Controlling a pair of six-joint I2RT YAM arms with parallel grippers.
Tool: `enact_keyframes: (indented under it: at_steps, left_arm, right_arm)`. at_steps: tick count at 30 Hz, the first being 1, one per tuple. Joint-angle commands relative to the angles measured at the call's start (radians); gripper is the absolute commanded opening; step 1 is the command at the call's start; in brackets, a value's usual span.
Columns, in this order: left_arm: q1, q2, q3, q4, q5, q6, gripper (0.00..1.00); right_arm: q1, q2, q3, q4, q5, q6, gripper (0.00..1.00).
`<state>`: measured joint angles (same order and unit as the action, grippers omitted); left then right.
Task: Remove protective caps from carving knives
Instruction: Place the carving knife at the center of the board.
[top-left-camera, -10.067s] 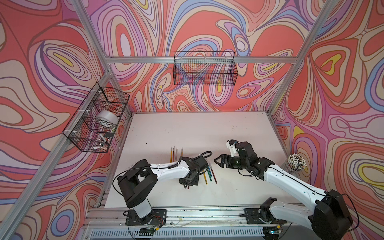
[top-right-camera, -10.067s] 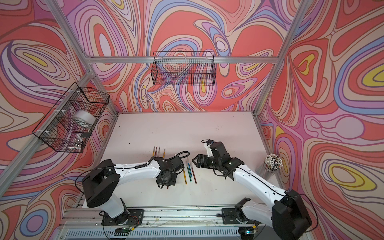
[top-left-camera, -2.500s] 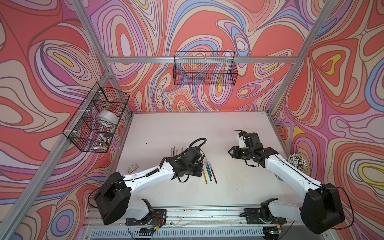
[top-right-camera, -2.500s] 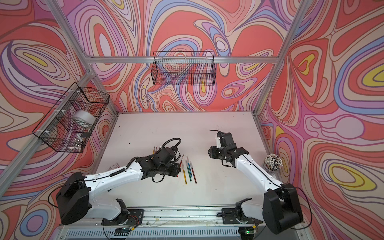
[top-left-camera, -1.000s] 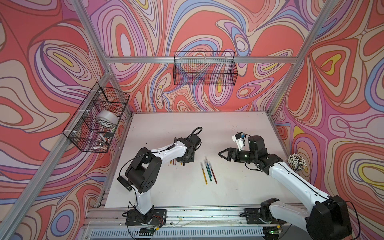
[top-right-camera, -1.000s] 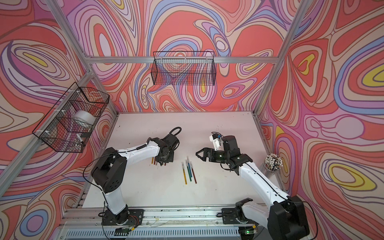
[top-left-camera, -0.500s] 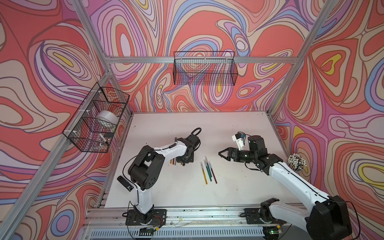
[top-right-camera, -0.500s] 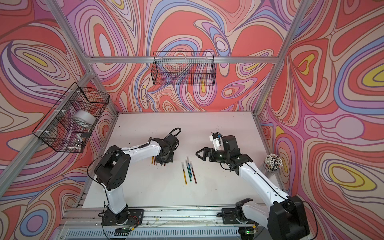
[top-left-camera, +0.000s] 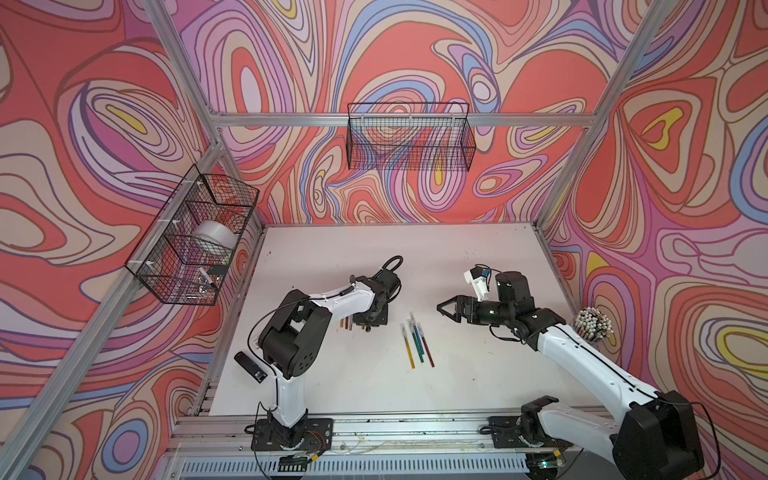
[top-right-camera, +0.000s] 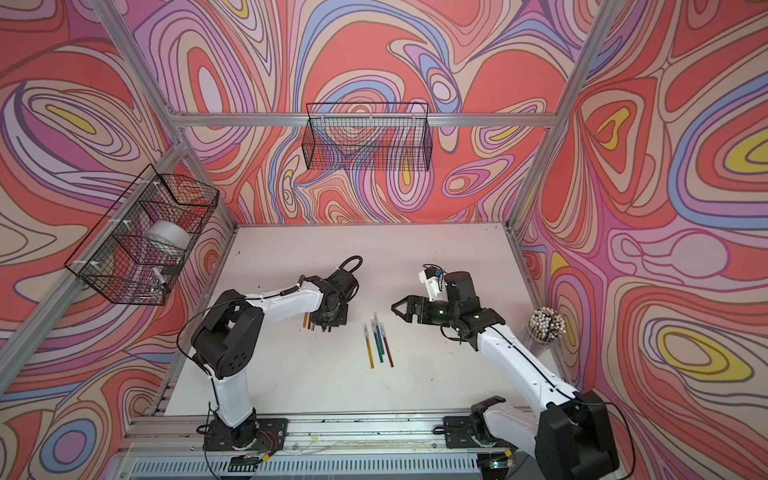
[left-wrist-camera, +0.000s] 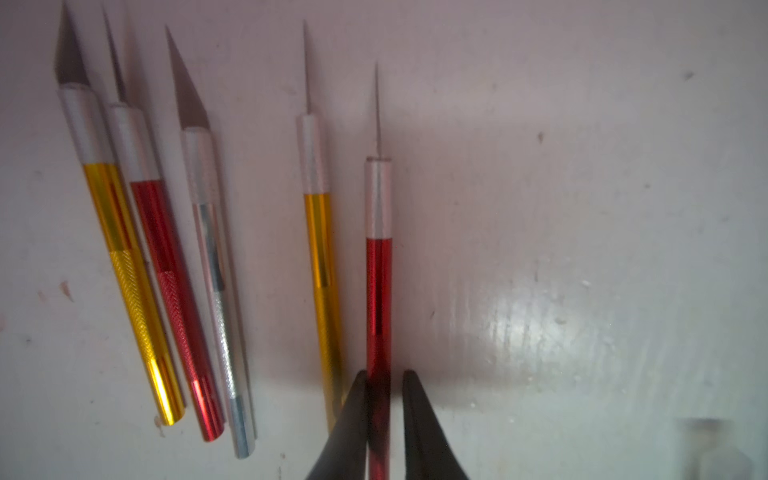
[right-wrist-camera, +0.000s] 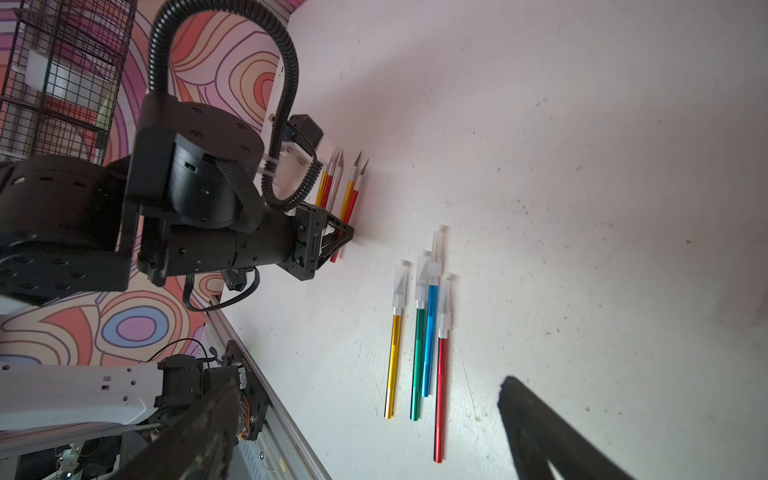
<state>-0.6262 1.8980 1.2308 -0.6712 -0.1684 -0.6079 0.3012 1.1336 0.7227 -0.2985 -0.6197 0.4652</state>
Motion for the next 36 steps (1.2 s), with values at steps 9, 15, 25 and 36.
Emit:
enact_keyframes:
  at_steps: [9,15,25,36]
  left_arm:
    - [0.008,-0.020,0.018,-0.006,0.001,0.010,0.25]
    - [0.008,-0.037,0.019,-0.013,-0.004,0.011,0.25]
    - [0.008,-0.147,-0.031,-0.025,0.033,-0.025,0.24]
    - [-0.075,-0.390,-0.224,-0.024,0.133,-0.224,0.25]
  right_arm:
    - [-0.003,-0.001,-0.020,0.025,0.002,0.006,0.98]
    - [-0.004,-0.001,-0.024,0.027,0.002,0.007,0.98]
    - [-0.004,-0.011,-0.020,0.024,-0.001,0.014,0.98]
    - [-0.003,-0.017,0.010,-0.069,0.069,-0.007,0.98]
